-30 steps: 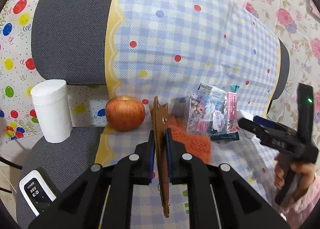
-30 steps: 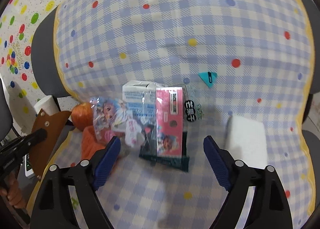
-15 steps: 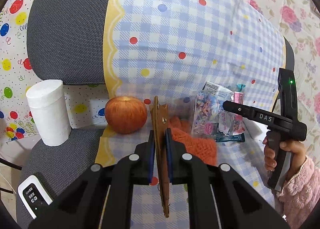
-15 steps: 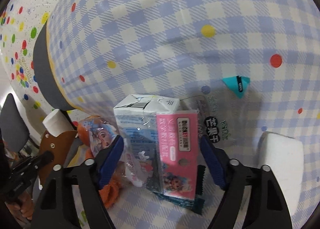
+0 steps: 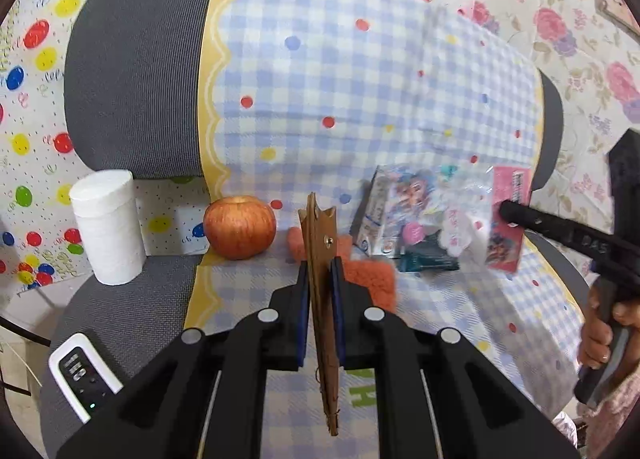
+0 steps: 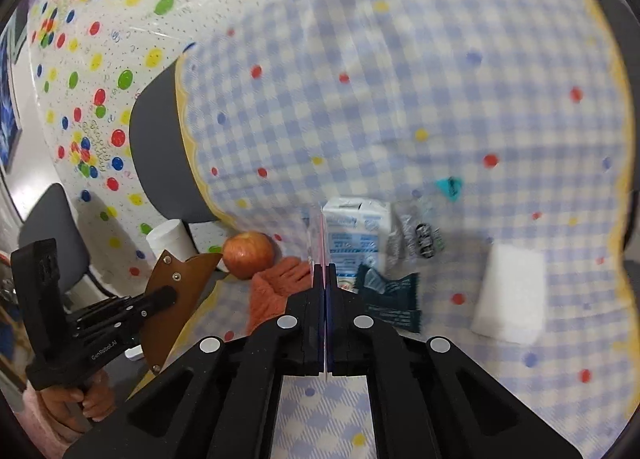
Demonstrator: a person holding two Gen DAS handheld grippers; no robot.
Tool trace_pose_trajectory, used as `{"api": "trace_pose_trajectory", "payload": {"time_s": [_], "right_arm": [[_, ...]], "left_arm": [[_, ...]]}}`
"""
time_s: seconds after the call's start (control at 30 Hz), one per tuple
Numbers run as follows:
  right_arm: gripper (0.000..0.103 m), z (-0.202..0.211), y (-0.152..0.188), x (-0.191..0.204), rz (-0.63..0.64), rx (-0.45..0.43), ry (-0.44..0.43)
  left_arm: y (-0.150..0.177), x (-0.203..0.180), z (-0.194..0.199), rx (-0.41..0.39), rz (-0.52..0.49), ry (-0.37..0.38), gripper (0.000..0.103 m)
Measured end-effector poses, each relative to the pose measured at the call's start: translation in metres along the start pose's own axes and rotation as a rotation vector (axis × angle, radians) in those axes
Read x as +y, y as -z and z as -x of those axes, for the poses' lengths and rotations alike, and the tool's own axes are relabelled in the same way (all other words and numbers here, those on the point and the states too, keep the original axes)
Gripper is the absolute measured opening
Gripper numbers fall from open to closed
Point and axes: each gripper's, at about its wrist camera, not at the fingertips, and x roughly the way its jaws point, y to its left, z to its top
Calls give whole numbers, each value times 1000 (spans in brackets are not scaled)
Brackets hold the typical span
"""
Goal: Collect trash
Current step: 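Grasp the doll packaging bag with the right tool while the left tool lifts the brown piece, then carry the brown piece and doll bag over the bin and open both tools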
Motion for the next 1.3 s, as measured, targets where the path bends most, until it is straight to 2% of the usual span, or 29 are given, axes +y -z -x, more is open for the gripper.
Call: {"api": "trace_pose_trajectory", "payload": {"time_s": [0.13,0.2,0.43,0.63,0.73,0.9,1.1,1.3], "right_arm": [[0,43,6,21,103,-69,171],[1,58,15,24,118,-71,208],[1,84,54,15,75,-50,245],[1,111,86,8,9,-65,276],[1,127,98,5,-9,-77,307],[1,162,111,-2,-33,-112,379],[1,206,131,-16,-85,-137,475],[1,255,167,-30,-163,-155,597]], "left_arm": [[1,-13,18,-30,-25,13,8],[2,-23,27,-45,-45,27,8],[16,-53,36,-38,-96,70,8],[36,-89,42,-52,-198,126,8],[47,-103,41,-27,-203,187,8],[60,-131,46,-17,-244,249,8],[74,-181,59,-19,-325,360,8],[96,-234,69,-2,-411,489,8]]}}
